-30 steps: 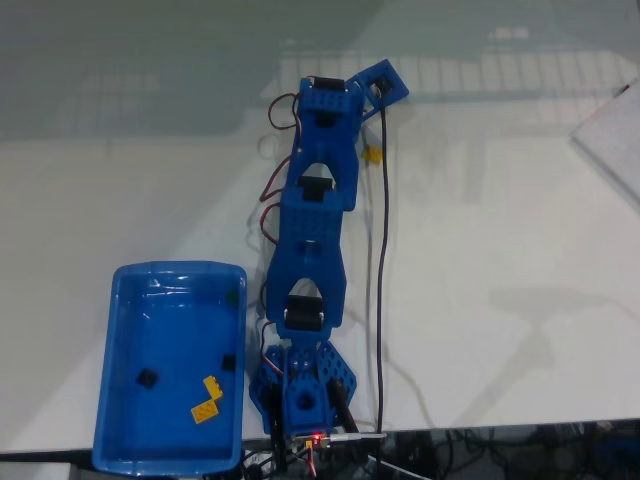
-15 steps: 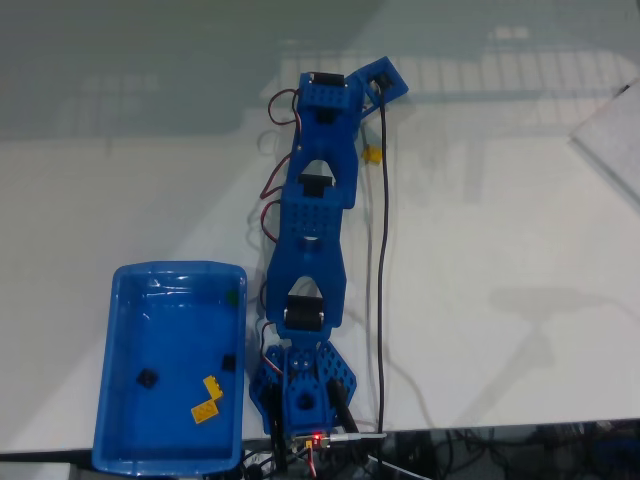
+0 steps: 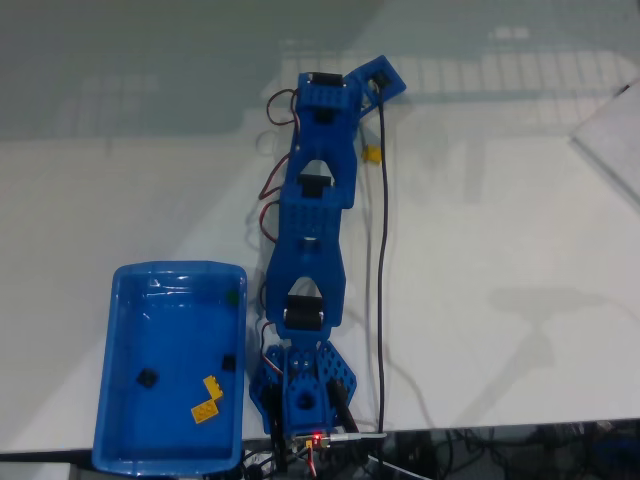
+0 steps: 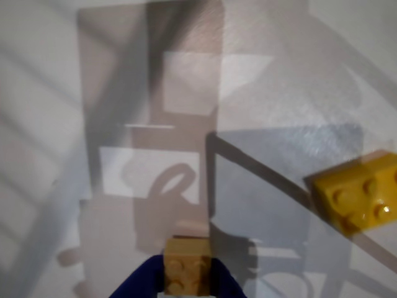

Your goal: Pick up all the lego then put into the bin

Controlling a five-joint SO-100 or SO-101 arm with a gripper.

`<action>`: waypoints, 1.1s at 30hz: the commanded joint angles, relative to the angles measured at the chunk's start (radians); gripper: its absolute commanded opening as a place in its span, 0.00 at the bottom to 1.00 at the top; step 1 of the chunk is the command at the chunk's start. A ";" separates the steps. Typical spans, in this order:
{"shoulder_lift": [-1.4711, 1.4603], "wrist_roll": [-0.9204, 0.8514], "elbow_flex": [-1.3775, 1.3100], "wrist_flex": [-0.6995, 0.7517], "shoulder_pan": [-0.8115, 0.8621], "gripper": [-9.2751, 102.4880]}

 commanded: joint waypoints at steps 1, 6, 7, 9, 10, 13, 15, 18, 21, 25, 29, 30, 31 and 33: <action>0.156 -0.021 0.064 -0.021 -0.051 0.08; 0.410 -0.018 0.204 -0.002 -0.147 0.08; 0.465 -0.025 0.229 0.006 -0.172 0.08; 0.577 -0.038 0.275 0.020 -0.229 0.08; 0.637 -0.057 0.301 0.026 -0.262 0.08; 0.799 -0.126 0.373 0.069 -0.387 0.08; 0.896 -0.166 0.400 0.120 -0.479 0.08; 1.043 -0.245 0.449 0.221 -0.637 0.08; 1.210 -0.299 0.520 0.324 -0.813 0.08; 1.358 -0.325 0.548 0.512 -1.058 0.08; 1.457 -0.331 0.581 0.641 -1.279 0.09; 1.473 -0.333 0.591 0.672 -1.328 0.09; 1.483 -0.334 0.600 0.706 -1.382 0.09; 1.508 -0.334 0.629 0.758 -1.474 0.09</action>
